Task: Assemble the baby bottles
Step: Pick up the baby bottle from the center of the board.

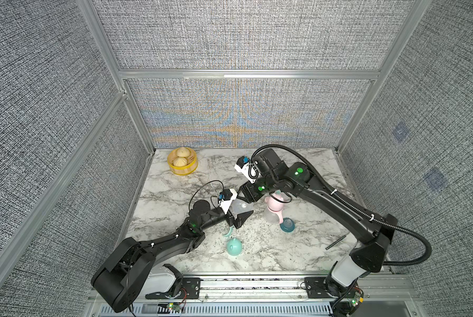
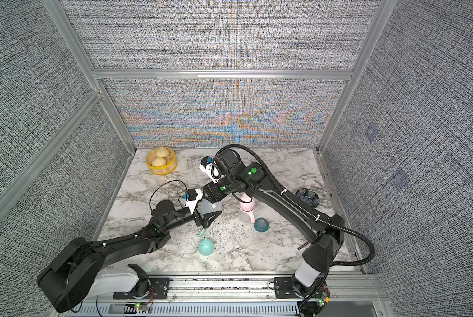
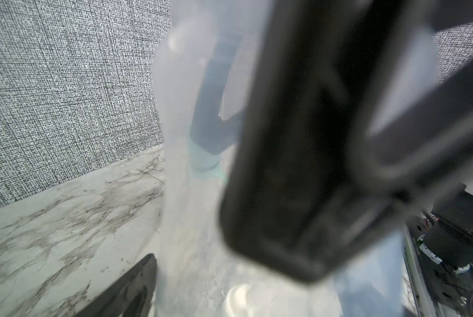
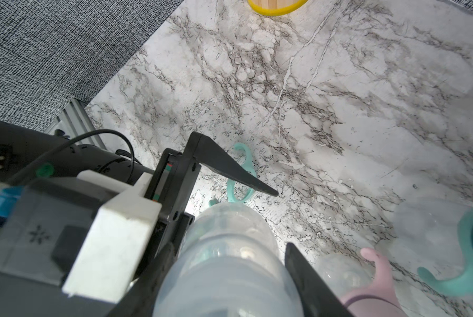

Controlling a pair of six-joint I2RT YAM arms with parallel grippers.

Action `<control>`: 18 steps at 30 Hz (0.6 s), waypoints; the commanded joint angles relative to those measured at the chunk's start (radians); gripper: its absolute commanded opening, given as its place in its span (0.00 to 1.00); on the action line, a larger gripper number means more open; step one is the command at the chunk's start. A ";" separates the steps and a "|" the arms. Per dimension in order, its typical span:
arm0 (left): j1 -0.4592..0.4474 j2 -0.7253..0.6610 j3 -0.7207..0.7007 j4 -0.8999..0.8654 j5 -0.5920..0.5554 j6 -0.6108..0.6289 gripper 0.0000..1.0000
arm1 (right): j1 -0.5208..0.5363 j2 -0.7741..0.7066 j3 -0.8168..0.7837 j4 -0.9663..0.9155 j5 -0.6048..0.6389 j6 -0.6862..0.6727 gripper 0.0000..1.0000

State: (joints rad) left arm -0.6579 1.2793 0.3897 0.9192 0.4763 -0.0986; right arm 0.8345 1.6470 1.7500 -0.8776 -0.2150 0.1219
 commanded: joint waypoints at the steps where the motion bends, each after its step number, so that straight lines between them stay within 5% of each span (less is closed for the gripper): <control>1: 0.001 -0.004 -0.002 0.077 0.027 -0.001 1.00 | 0.006 -0.005 0.003 0.008 -0.033 0.015 0.54; 12: 0.001 -0.028 -0.023 0.077 0.038 -0.007 0.75 | 0.009 -0.009 0.019 0.019 -0.014 0.015 0.54; 16: 0.000 -0.029 -0.022 0.083 0.040 -0.016 0.57 | 0.009 -0.003 0.031 0.023 -0.016 0.012 0.55; 18: 0.001 -0.029 -0.023 0.083 0.031 -0.026 0.49 | 0.011 -0.004 0.032 0.031 -0.021 0.012 0.63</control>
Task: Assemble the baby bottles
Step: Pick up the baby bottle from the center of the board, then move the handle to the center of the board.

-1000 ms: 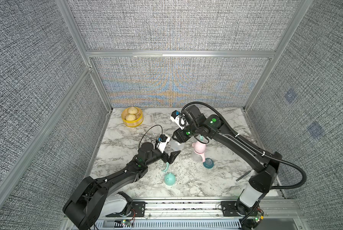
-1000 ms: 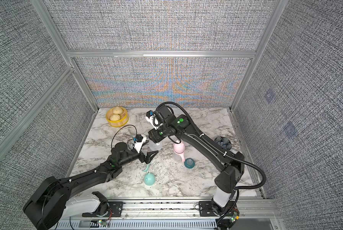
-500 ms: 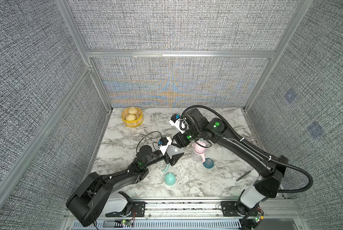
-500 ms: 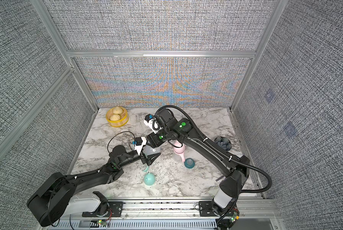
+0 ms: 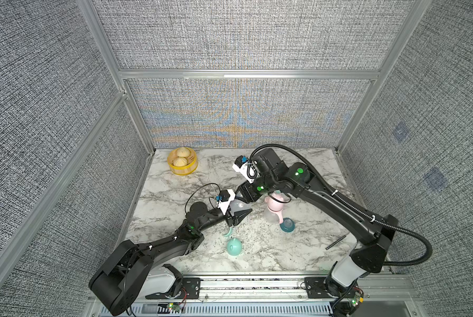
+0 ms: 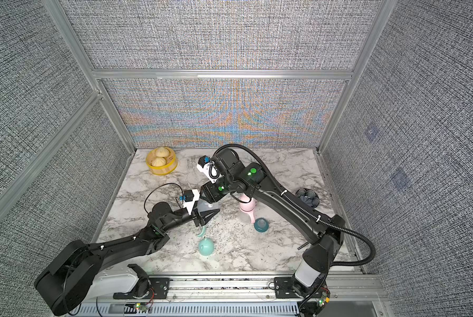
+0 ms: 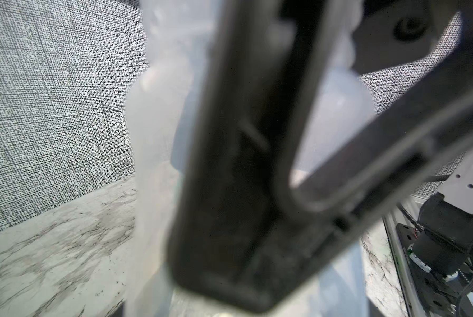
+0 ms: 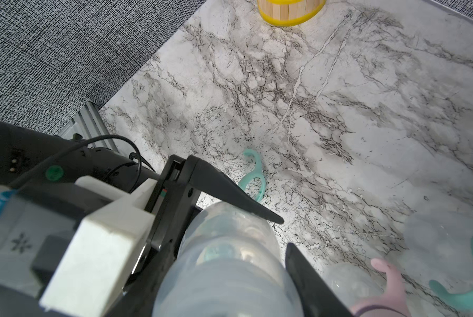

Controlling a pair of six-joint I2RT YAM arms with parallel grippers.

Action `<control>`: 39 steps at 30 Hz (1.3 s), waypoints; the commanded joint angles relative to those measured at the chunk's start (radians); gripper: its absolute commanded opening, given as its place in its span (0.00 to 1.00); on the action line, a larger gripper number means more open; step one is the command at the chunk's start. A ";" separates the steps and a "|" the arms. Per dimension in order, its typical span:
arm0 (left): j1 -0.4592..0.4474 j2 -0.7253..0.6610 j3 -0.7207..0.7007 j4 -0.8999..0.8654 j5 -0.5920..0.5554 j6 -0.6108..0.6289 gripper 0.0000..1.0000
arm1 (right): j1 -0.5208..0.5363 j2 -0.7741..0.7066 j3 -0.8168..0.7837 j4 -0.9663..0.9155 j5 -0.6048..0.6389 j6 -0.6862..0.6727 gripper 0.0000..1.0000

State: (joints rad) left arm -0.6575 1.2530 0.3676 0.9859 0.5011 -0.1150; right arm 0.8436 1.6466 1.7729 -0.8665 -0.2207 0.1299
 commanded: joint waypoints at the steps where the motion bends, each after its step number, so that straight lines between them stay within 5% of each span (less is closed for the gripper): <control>1: 0.001 -0.002 -0.001 0.020 -0.007 -0.022 0.46 | 0.003 -0.005 0.008 0.027 -0.018 0.005 0.68; 5: 0.001 -0.006 -0.004 0.027 -0.047 -0.048 0.12 | 0.011 -0.032 -0.001 0.047 0.004 0.016 0.86; 9: 0.001 -0.025 -0.010 0.005 -0.091 -0.057 0.00 | 0.024 -0.126 -0.061 0.109 0.021 0.022 0.94; 23: 0.002 -0.297 -0.025 -0.280 -0.424 -0.021 0.00 | 0.046 -0.302 -0.359 0.151 0.122 0.125 0.90; 39: 0.002 -0.493 0.037 -0.556 -0.513 -0.012 0.00 | 0.172 -0.035 -0.580 0.467 0.117 0.270 0.62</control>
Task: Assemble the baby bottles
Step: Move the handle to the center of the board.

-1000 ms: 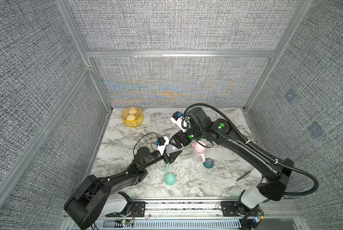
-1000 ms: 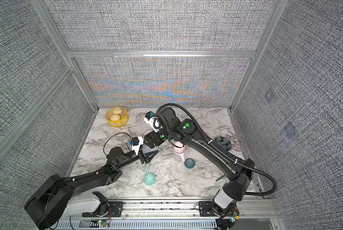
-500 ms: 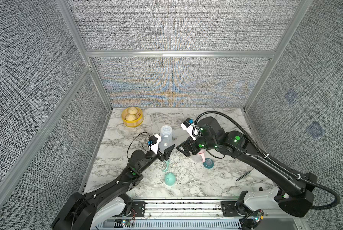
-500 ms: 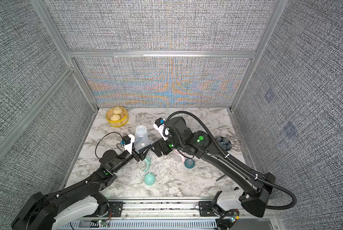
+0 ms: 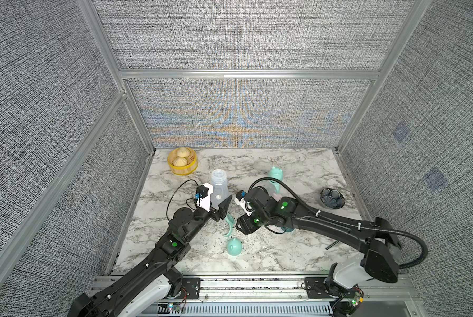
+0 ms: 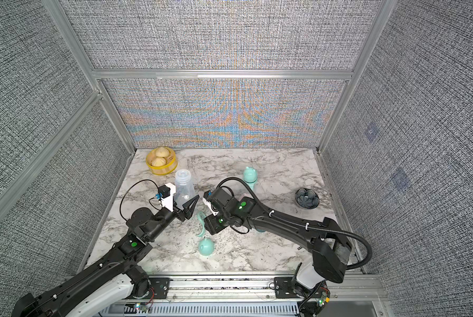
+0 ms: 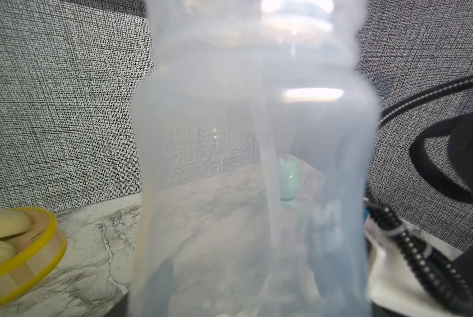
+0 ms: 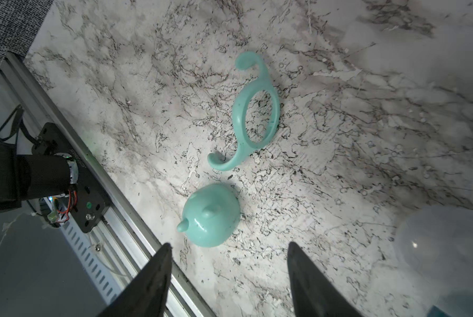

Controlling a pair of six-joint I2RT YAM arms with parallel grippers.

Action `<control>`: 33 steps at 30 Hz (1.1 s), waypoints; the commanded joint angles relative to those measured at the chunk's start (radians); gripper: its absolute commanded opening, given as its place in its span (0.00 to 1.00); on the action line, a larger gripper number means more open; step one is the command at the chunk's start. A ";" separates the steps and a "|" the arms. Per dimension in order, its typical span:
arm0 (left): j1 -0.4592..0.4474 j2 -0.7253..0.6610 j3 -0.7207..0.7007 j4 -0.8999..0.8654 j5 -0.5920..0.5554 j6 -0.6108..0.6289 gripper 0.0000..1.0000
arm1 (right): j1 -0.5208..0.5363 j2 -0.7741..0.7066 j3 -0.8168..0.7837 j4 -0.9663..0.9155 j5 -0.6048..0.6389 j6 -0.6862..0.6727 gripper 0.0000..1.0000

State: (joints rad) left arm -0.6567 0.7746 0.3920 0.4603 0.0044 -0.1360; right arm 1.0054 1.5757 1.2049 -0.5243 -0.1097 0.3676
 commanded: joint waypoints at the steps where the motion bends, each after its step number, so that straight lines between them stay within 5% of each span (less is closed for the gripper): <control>1: 0.002 -0.022 0.017 -0.043 -0.018 0.009 0.00 | 0.012 0.051 -0.020 0.156 0.005 0.032 0.60; 20: 0.002 -0.083 0.057 -0.176 -0.055 -0.003 0.00 | 0.013 0.337 0.118 0.247 0.127 -0.136 0.44; 33: 0.003 -0.115 0.065 -0.236 -0.163 -0.002 0.00 | -0.022 0.379 0.201 0.161 0.188 -0.233 0.20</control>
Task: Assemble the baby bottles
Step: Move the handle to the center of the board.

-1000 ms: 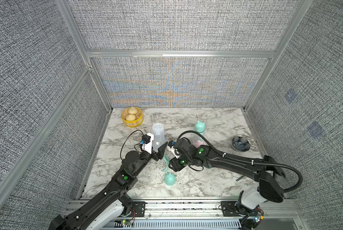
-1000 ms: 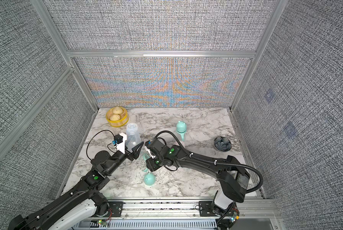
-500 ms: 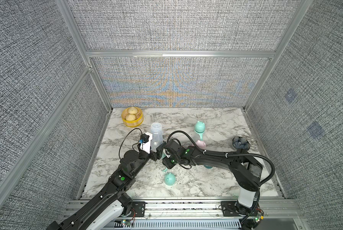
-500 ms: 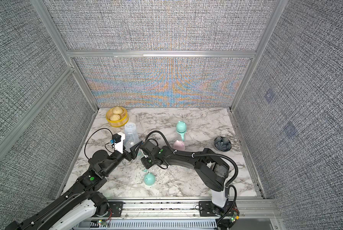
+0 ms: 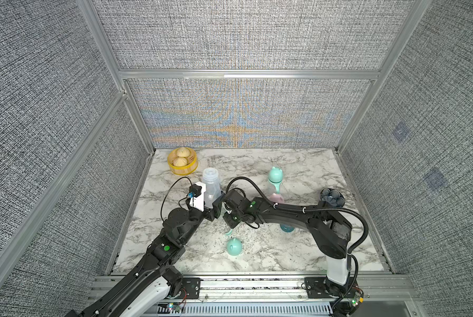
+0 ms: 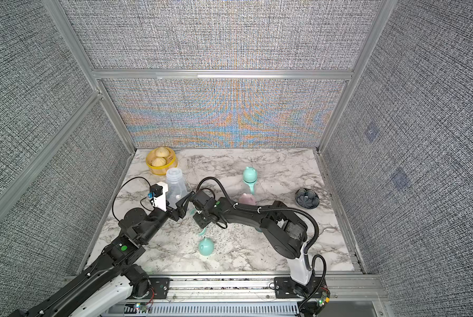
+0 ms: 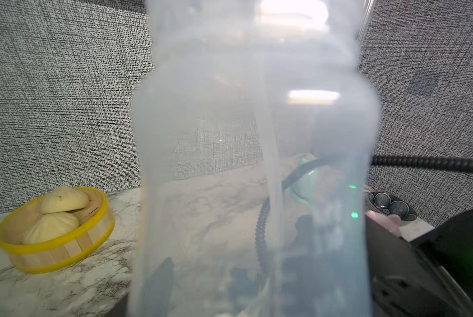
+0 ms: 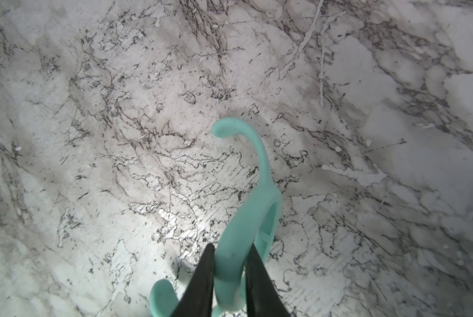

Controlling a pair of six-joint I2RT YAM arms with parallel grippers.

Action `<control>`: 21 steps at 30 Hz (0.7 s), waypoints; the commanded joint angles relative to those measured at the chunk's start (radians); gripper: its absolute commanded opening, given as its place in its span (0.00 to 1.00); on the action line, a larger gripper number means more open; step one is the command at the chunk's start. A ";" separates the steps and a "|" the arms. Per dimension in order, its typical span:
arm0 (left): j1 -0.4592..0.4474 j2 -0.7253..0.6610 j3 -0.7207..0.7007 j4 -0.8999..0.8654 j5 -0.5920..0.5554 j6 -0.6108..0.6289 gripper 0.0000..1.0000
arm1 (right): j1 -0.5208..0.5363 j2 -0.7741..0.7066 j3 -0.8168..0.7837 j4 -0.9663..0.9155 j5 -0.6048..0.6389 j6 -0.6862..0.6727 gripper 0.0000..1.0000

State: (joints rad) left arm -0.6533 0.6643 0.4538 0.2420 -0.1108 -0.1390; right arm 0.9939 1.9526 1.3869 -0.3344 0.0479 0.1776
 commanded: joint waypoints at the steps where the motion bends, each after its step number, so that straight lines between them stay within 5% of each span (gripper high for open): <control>1: 0.000 -0.008 0.002 -0.021 -0.055 0.002 0.00 | -0.017 0.003 0.026 -0.036 0.030 -0.051 0.19; 15: 0.003 -0.002 0.008 -0.041 -0.090 0.001 0.00 | -0.064 0.057 0.109 -0.086 0.069 -0.151 0.19; 18: 0.004 0.004 0.008 -0.044 -0.090 0.000 0.00 | -0.063 0.027 0.094 -0.085 0.060 -0.119 0.31; 21: 0.006 0.009 0.002 -0.038 -0.084 -0.007 0.00 | -0.054 -0.030 0.078 -0.114 0.064 -0.075 0.57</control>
State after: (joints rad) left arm -0.6514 0.6720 0.4541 0.1852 -0.1909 -0.1394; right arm 0.9333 1.9579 1.4704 -0.4221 0.0998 0.0555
